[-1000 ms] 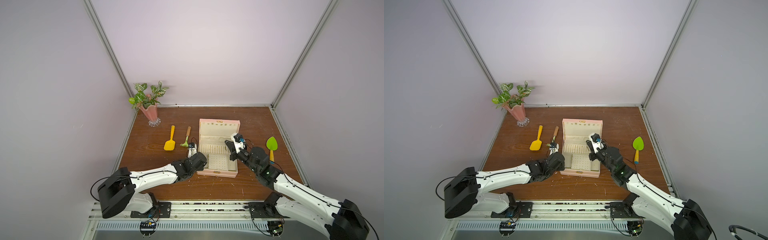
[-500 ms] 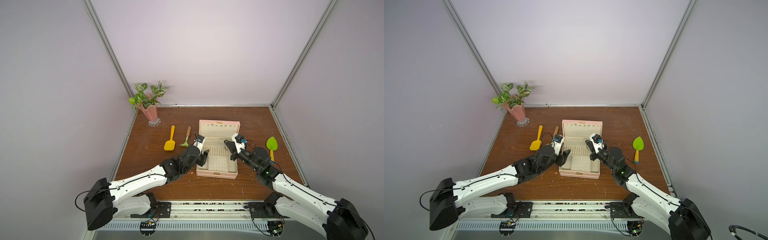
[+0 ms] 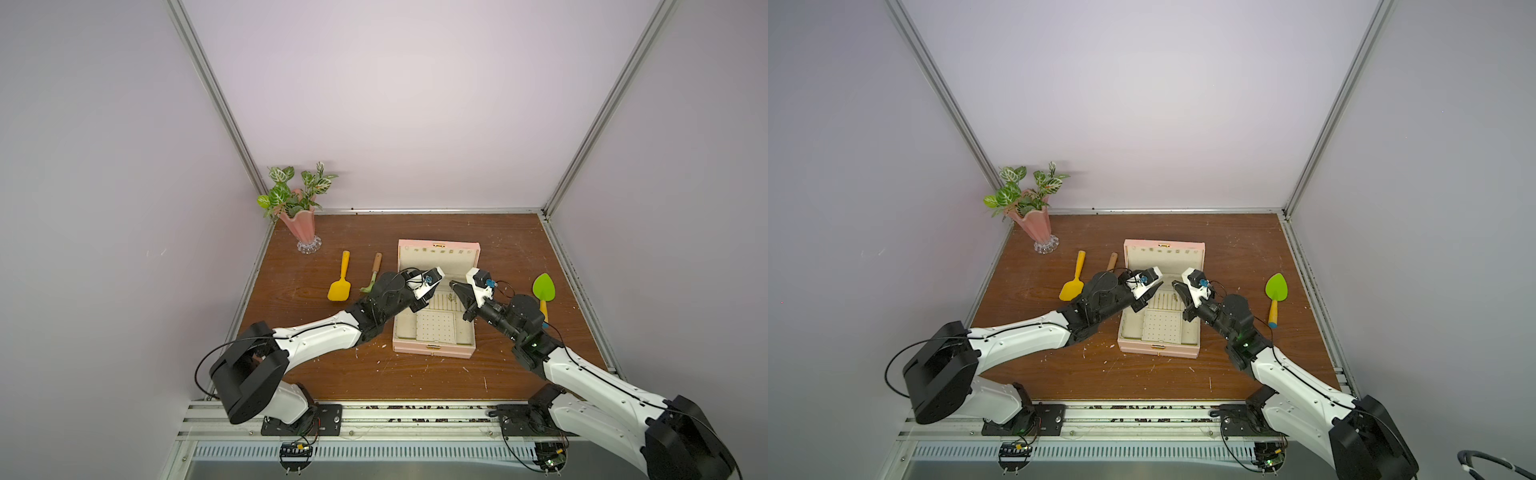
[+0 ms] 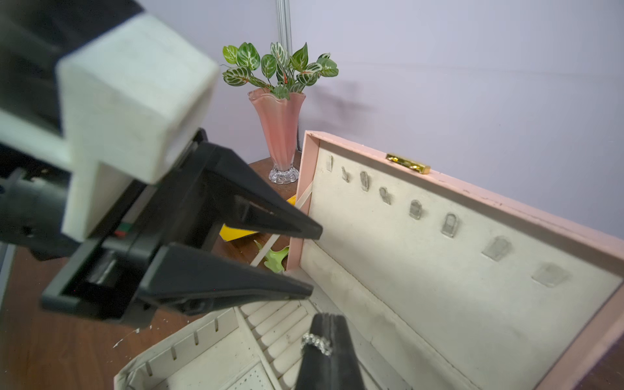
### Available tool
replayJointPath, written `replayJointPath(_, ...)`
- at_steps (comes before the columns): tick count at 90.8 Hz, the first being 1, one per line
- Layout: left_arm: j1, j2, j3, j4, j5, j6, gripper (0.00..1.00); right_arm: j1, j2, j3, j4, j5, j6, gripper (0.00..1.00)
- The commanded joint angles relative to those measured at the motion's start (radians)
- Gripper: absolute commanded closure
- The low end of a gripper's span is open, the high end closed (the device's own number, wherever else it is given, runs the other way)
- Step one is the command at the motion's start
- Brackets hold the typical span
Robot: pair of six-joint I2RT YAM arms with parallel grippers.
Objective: Put jewelry chain into jewelry box
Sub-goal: Open the fastener on the jewelry box.
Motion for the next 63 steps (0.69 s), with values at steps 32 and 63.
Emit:
replayJointPath(32,0.053,0.158,0.188,0.092,0.077,0.066,0.71,-0.022,-0.046,-0.027,0.047,-0.02,0.012,1.0)
replayJointPath(63,0.065,0.223,0.239,0.097,-0.041,0.081,0.72,-0.029,-0.064,-0.034,0.049,-0.026,0.018,1.0)
